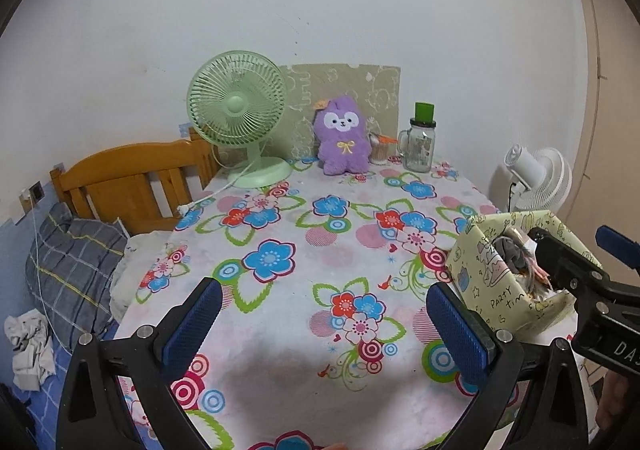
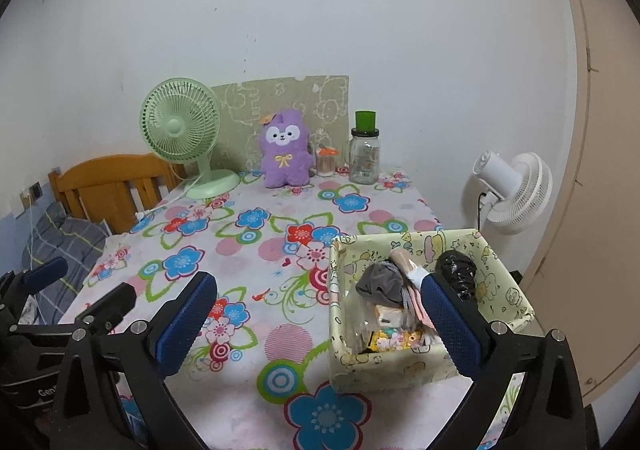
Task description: Organize soft objects
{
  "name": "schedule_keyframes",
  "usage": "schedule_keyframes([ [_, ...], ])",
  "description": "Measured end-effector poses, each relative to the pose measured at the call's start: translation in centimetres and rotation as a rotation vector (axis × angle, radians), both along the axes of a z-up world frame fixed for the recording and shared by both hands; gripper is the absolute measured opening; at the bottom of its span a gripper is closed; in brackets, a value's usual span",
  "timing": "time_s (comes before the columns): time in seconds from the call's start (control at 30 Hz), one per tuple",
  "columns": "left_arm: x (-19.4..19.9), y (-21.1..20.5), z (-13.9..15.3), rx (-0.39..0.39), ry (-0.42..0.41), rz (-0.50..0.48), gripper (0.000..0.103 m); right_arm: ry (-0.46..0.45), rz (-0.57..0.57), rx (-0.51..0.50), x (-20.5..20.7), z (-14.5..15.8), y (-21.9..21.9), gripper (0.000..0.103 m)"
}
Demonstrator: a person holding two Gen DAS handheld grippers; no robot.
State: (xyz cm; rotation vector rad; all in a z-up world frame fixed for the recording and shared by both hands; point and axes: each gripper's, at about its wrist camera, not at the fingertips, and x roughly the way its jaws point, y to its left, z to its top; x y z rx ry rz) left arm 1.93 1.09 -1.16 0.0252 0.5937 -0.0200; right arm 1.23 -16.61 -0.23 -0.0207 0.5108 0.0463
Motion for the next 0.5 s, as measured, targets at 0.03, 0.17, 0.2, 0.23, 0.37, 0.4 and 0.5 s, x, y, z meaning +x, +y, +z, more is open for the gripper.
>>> schedule_keyframes([
  [0.03,-0.2,0.1,0.1,-0.003,-0.006,0.005,0.103,-0.003,-0.002,0.001,-0.2,0.1,0.0,0.103],
  [0.17,-0.9,0.4,0.5,-0.017,-0.021,0.007,0.103,-0.01,-0.004,0.01,-0.7,0.1,-0.2,0.103],
  [0.2,-1.0,0.4,0.6,-0.016,-0.024,0.008,0.103,-0.011,-0.005,0.012,-0.9,0.1,-0.2,0.103],
  [0.23,-1.2,0.4,0.7,-0.016,-0.027,0.008,0.103,-0.012,-0.005,0.013,-0.9,0.1,-0.3,0.103],
  [0.37,-1.6,0.4,1.0,-0.026,-0.034,0.003,0.103,-0.011,-0.007,0.014,-1.2,0.0,-0.4,0.103],
  [0.4,-1.7,0.3,1.0,-0.028,-0.037,0.001,0.103,-0.011,-0.009,0.015,-1.2,0.0,-0.4,0.103],
  [0.5,-1.6,0.0,1.0,-0.024,-0.034,0.008,0.103,-0.013,-0.013,0.016,-1.5,0.0,-0.5,0.103],
])
